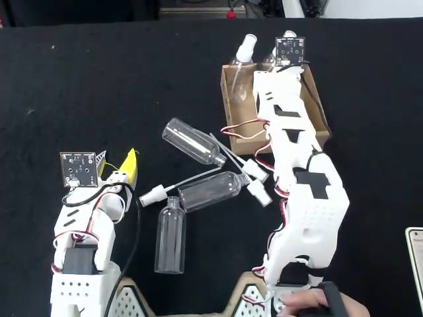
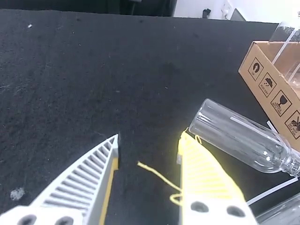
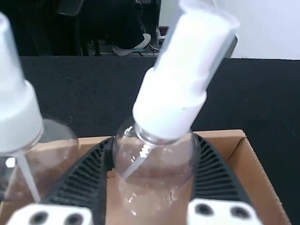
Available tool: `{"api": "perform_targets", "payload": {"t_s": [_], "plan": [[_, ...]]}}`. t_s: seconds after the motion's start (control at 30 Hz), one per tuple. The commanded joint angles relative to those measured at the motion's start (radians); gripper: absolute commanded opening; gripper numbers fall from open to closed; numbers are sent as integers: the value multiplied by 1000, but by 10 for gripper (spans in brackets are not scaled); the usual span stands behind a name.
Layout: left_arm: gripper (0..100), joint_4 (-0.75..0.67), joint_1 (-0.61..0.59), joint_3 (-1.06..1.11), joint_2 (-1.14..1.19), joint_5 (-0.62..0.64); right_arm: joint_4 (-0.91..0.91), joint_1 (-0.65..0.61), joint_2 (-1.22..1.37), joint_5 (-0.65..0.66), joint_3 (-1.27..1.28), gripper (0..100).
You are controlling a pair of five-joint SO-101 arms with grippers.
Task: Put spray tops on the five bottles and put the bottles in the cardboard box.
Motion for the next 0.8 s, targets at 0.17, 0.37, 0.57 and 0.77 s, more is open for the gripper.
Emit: {"api": "perform_targets", "payload": {"t_s": [0.17,0.37,0.57,0.77], "plan": [[202,3,-4,21,5,11,9,-11,-13,2,-38,164],[202,3,-4,21,5,11,11,0,-13,2,-38,262],[202,3,-4,21,5,11,64,-3,-15,2,-47,283],[202,3,-4,21,5,11,64,-2,-16,2,-45,283]]}}
